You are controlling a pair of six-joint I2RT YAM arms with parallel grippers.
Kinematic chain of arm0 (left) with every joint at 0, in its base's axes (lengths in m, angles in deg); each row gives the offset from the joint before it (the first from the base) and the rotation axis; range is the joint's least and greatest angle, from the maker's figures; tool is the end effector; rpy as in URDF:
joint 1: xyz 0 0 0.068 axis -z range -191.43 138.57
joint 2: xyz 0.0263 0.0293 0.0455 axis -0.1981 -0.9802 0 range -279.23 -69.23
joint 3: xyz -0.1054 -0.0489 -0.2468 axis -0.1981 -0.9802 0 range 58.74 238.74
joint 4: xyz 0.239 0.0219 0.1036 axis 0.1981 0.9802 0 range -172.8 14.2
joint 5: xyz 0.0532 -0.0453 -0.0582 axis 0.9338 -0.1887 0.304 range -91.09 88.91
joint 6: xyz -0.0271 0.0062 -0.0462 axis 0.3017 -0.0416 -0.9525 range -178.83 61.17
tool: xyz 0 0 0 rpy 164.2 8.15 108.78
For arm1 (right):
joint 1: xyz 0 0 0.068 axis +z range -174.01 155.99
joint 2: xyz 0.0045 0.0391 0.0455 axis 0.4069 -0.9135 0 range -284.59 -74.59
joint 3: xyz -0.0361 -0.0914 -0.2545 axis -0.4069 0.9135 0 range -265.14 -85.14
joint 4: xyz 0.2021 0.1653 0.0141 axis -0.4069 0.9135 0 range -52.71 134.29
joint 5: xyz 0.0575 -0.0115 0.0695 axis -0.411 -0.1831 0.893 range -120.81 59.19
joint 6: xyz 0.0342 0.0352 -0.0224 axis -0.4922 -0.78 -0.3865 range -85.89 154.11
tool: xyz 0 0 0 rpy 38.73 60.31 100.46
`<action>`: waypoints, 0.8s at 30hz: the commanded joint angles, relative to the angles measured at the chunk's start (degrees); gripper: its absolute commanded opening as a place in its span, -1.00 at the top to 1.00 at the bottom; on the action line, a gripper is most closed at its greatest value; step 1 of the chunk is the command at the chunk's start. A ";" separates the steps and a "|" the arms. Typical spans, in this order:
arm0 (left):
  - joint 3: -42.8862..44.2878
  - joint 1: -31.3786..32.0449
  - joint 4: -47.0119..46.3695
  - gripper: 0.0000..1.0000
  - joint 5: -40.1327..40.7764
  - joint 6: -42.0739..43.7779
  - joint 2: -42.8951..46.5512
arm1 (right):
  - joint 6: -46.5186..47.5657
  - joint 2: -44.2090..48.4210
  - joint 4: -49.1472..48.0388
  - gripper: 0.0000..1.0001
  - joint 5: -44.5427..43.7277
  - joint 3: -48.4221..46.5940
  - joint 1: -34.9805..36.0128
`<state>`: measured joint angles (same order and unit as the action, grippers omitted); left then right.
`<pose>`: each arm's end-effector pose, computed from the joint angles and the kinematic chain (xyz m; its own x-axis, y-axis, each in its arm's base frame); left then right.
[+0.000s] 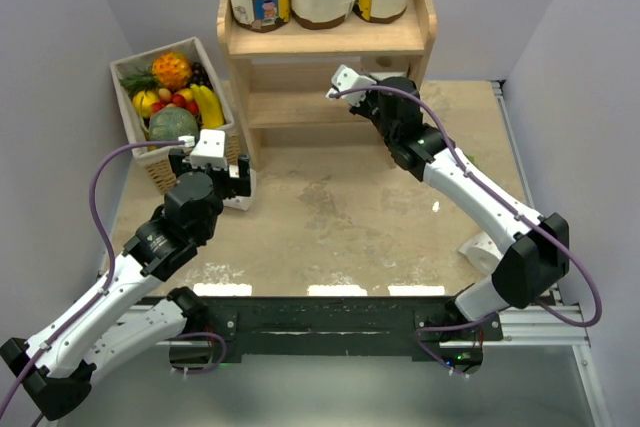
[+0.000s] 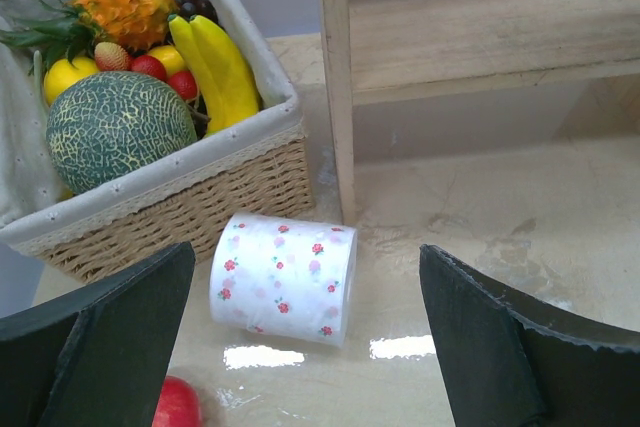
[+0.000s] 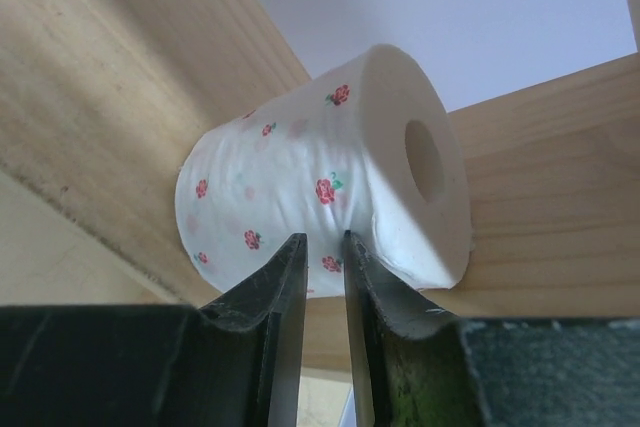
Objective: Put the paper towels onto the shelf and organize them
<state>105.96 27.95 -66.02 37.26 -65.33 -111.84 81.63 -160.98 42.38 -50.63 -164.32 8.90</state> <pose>0.1413 -0.0873 0.3503 -0.1652 0.0206 -0.9861 0.0100 0.9998 0.0193 0.3081 0.1849 0.3829 0.0511 -0.7935 -0.6065 -0.2892 0.5695 -0.7694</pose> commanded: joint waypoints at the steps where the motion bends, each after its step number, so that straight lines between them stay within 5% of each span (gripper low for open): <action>1: 0.15 -0.18 -3.15 -1.00 1.03 -1.14 0.60 | 0.46 -3.08 -3.76 0.52 -0.58 -2.73 -1.88; 16: 0.15 -0.26 -2.63 -1.00 1.91 -1.49 0.34 | -0.94 -3.62 -4.12 0.51 0.12 -4.06 -2.76; 24: 0.06 -0.26 -2.71 -1.00 2.61 -1.58 -0.54 | -9.10 2.10 6.06 0.41 7.50 -3.27 -1.70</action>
<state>105.96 27.95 -66.02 38.31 -65.40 -112.10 78.57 -163.73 42.35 -47.15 -166.46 7.41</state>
